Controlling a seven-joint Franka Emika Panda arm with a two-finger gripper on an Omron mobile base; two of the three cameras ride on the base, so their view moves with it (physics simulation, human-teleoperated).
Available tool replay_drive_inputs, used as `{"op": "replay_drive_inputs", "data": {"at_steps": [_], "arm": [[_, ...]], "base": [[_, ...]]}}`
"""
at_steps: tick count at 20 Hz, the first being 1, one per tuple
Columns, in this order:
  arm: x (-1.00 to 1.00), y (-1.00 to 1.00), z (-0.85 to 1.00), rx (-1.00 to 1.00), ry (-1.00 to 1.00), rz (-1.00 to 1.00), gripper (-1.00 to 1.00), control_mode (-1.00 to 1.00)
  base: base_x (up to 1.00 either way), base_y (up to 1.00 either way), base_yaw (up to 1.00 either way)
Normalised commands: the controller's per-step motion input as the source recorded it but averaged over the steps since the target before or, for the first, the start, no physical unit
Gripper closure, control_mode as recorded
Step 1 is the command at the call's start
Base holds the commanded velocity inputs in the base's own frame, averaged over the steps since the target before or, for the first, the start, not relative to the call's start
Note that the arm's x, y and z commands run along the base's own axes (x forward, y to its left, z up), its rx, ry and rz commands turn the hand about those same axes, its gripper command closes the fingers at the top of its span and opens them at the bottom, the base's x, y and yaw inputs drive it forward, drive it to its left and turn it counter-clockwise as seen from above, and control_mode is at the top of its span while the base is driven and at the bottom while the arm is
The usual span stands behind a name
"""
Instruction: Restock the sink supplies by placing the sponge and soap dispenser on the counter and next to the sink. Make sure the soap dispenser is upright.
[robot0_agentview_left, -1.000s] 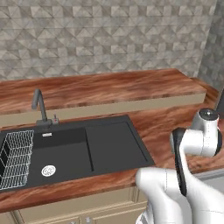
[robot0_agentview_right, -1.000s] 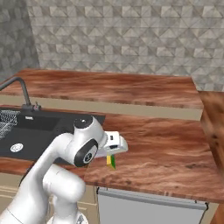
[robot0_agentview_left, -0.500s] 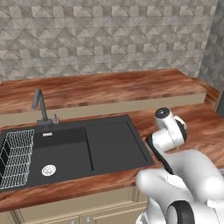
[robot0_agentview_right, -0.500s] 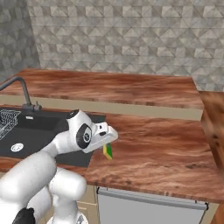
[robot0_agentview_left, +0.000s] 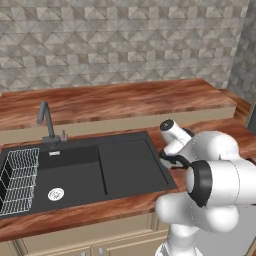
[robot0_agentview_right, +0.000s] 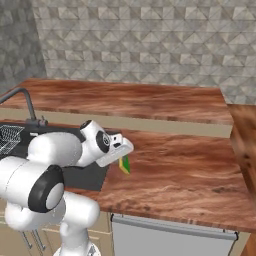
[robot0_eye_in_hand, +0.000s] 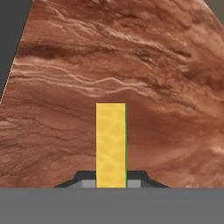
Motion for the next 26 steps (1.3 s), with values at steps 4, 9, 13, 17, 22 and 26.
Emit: {"op": "replay_drive_inputs", "data": {"at_steps": [4,9,13,17,22,26], "arm": [[0.54,0.17,-0.22,0.0,0.0,0.0,1.0,-1.0],[0.62,0.08,-0.39,0.0,0.0,0.0,1.0,-1.0],[0.49,0.12,-0.58,-0.01,0.0,-0.01,1.0,-1.0],[0.47,0.13,-0.6,-0.02,0.0,-0.01,1.0,-1.0],[0.18,0.25,-0.38,0.0,0.0,0.0,1.0,-1.0],[-0.04,0.41,-0.17,0.0,0.0,-0.01,-1.0,-1.0]], "base": [[0.0,0.0,0.0],[0.0,0.0,0.0],[0.0,0.0,0.0],[0.0,0.0,0.0],[0.0,0.0,0.0],[0.0,0.0,0.0]]}}
